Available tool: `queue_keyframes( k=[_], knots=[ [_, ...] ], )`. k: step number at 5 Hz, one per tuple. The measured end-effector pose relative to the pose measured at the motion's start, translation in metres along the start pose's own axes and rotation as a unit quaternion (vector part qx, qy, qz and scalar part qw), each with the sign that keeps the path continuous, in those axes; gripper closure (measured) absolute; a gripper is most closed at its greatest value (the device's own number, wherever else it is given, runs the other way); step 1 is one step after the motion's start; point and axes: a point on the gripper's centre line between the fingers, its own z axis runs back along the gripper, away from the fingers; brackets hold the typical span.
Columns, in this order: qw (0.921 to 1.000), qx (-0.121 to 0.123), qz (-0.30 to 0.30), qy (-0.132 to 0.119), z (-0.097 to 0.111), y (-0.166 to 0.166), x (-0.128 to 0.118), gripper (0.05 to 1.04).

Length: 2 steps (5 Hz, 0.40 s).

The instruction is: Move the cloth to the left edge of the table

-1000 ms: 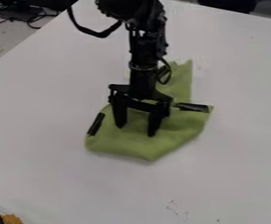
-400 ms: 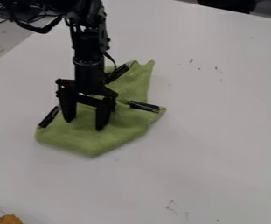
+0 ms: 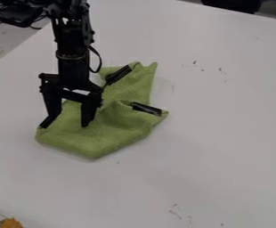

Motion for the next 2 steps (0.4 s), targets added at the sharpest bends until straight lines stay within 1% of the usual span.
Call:
queue_keyframes(
  k=[1,2],
  knots=[
    [0.9998,0.01,0.013,-0.01,0.017,0.003,-0.004,0.084],
    [0.9996,0.011,0.021,-0.014,0.037,-0.008,-0.008,0.084]
  ],
)
